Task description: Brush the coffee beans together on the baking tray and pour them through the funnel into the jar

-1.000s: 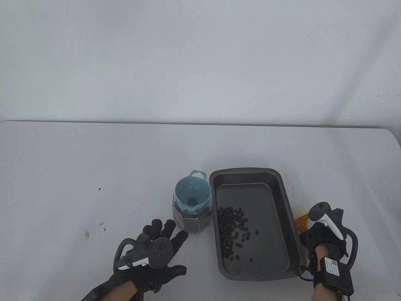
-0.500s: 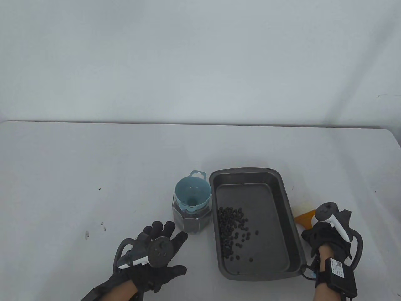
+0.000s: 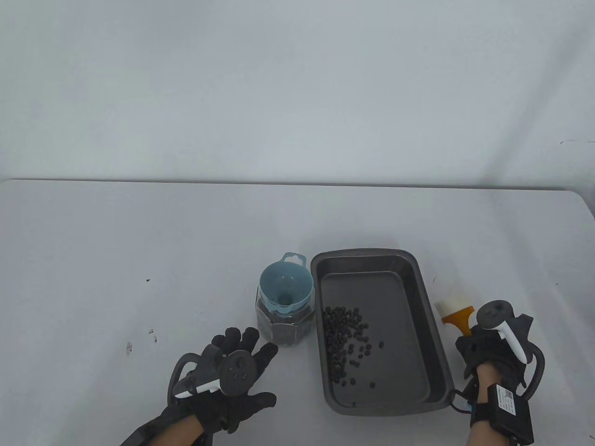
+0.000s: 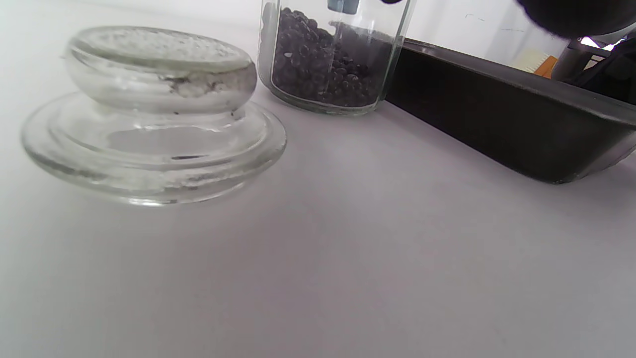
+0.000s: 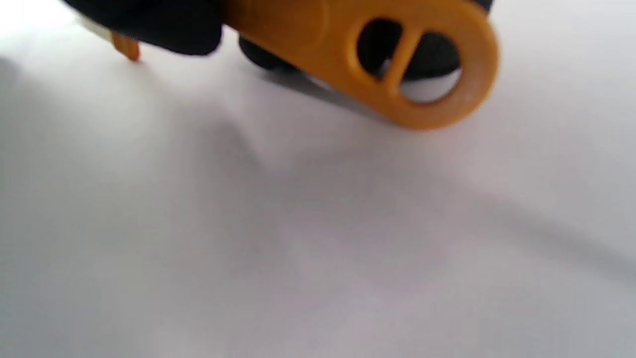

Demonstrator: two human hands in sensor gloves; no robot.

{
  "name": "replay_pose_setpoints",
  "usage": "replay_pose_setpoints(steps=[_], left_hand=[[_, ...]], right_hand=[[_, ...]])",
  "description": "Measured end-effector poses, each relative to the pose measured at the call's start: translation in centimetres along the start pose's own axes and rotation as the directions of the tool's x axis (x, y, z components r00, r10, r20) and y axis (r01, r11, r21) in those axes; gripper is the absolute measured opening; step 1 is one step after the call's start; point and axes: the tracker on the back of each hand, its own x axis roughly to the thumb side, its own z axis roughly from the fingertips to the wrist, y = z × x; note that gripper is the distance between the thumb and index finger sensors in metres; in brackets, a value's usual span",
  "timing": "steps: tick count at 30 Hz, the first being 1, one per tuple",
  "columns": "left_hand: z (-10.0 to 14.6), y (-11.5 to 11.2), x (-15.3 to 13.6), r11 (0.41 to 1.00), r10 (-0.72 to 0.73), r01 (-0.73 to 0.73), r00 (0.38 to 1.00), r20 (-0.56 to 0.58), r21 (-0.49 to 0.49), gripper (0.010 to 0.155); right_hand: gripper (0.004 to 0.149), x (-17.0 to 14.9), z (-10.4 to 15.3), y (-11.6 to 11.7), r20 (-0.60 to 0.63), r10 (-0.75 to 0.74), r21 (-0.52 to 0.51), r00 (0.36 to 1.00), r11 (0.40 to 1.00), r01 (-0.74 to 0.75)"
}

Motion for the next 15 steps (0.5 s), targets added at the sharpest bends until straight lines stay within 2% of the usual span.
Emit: replay_pose_setpoints(steps=[5,15], left_hand=[[-0.05,-0.04,-0.03,1.000,0.004,-0.004,1.000,0.000,-0.008,0.091],[-0.07,-0.07,-0.09,1.000,0.015,-0.015,1.000,-0.002,-0.020,0.091]], right_hand=[[0.044,-0.75,0.01,-0.30,0.009,-0.093,-0.021,0.996,0.995,0.093],[0.045,-0.72,0.21,-0.67,0.037,-0.164,-0.043,0.986,0.985,0.166]])
